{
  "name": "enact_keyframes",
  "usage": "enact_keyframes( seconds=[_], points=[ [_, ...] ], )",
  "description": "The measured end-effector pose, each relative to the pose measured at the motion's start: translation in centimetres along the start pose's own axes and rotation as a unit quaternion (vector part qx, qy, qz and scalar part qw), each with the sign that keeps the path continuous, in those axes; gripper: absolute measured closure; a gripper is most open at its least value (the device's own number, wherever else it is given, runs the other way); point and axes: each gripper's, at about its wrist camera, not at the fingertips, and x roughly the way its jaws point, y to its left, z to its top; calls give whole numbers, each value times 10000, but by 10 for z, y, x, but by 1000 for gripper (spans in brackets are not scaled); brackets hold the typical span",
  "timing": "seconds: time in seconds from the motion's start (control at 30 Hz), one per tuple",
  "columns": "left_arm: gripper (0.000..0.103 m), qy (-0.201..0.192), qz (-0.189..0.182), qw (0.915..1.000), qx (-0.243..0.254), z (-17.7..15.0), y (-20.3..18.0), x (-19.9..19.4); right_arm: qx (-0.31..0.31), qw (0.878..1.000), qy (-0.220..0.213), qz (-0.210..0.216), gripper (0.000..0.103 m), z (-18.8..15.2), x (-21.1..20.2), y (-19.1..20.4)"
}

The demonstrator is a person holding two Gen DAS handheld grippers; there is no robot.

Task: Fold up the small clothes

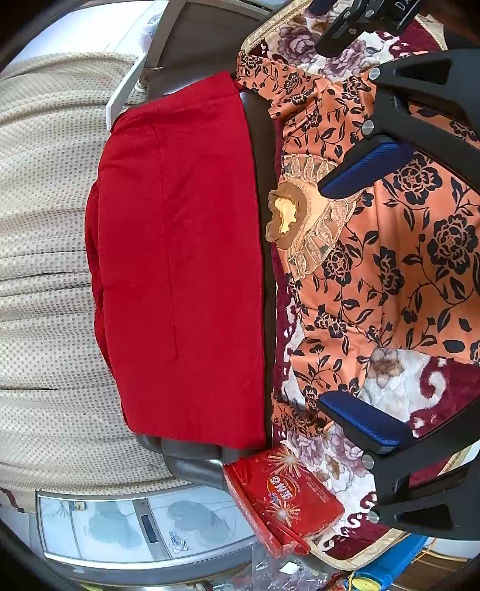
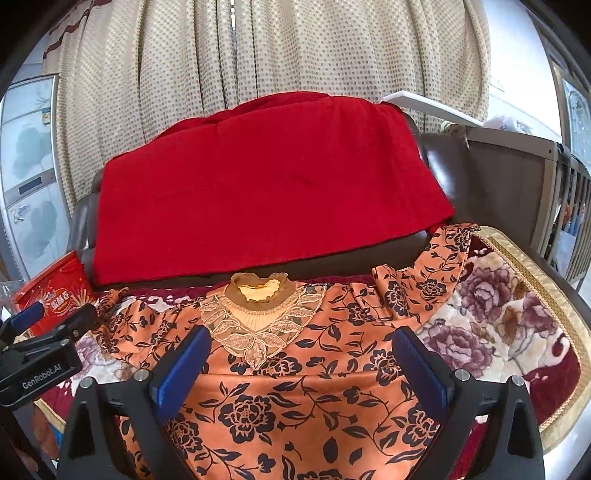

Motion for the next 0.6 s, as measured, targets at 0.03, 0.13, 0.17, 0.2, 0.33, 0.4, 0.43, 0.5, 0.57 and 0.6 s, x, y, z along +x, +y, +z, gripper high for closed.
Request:
enact_keyframes(
  seconds=[0.03,0.13,0.17,0.2,0.33,0.4,0.43,0.5,0.57,0.6],
  points=[
    [0,-62,19,10000,23,1,-1,2,57,10000,-25,31,3,1,2,-1],
    [0,-56,-18,10000,11,3,-2,9,-15,10000,59,-45,3,2,11,-2],
    [0,-46,-15,10000,28,3,-4,12,-66,9999,115,-95,3,2,14,-3],
    [0,-21,17,9999,109,4,-4,15,-55,9998,142,-101,3,2,17,-4],
    [0,61,-32,9999,134,5,-10,32,29,9995,247,-186,3,3,34,-15],
    [0,93,-49,9998,166,6,-13,43,94,9992,299,-243,3,4,43,-23],
    [0,124,-64,9998,171,7,-15,50,171,9991,281,-262,3,6,50,-28],
    [0,200,-96,9995,208,6,-18,64,267,9989,264,-298,3,8,60,-36],
    [0,321,-159,9991,207,4,-24,83,431,9982,277,-305,3,12,75,-53],
    [0,402,-185,9987,240,1,-29,96,545,9978,286,-254,3,13,84,-66]
  ],
)
